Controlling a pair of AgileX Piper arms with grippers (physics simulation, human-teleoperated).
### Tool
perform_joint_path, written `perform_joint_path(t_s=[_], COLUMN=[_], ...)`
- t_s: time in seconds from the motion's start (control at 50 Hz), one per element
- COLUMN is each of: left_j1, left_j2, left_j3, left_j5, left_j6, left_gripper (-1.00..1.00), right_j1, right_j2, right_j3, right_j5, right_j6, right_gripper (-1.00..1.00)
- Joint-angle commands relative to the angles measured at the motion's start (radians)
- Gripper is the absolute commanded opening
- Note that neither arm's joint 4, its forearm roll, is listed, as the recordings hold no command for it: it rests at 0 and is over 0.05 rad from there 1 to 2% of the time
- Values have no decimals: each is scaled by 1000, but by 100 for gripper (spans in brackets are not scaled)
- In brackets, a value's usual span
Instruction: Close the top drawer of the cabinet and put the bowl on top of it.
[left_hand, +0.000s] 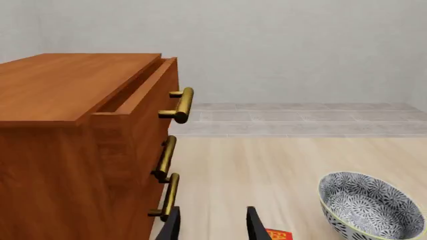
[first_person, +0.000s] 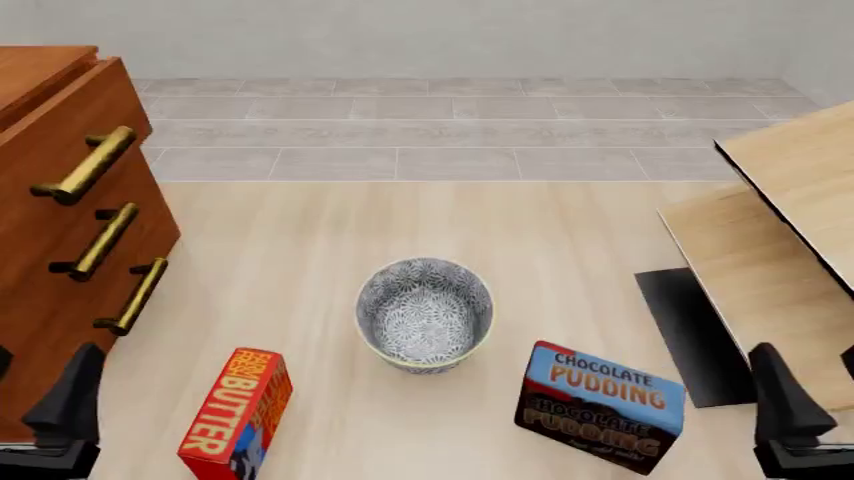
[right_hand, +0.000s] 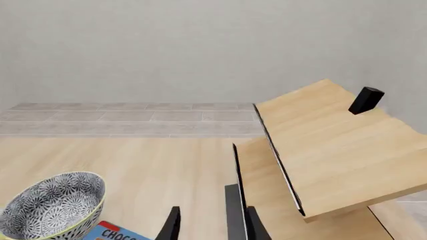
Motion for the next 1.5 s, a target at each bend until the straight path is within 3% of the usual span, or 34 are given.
perform_joint_path(t_s=[0.02,0.66,0.68,0.7,0.72,0.74,0.8,0.9,1.04,1.08,1.12,1.16,1.5], left_j1=[0,22,22,1,-10,-12,3,3,68,56,127,70,28], left_j2=[5,6,72,186,201,151,130,140,195,202,137,205,313], left_j3=[-4,-4,-3,-6,-17,-44,-104,-139,-217,-237,-267,-281,-362], left_j5=[0,-8,-38,-82,-80,-24,27,43,70,79,120,109,85], left_j6=[0,8,23,-55,-92,-62,-77,-89,-142,-133,-99,-116,-129], left_gripper=[100,100,100,100,100,100,100,100,100,100,100,100,100], right_j1=[0,0,0,0,0,0,0,0,0,0,0,0,0], right_j2=[2,0,1,1,0,0,0,0,0,0,1,1,1], right_j3=[-2,-3,-3,-3,-3,-3,-3,-3,-3,-3,-3,-3,-3], right_j5=[0,3,3,3,3,3,3,3,3,3,3,3,3], right_j6=[0,0,0,0,0,0,0,0,0,0,0,0,0], right_gripper=[100,100,100,100,100,100,100,100,100,100,100,100,100])
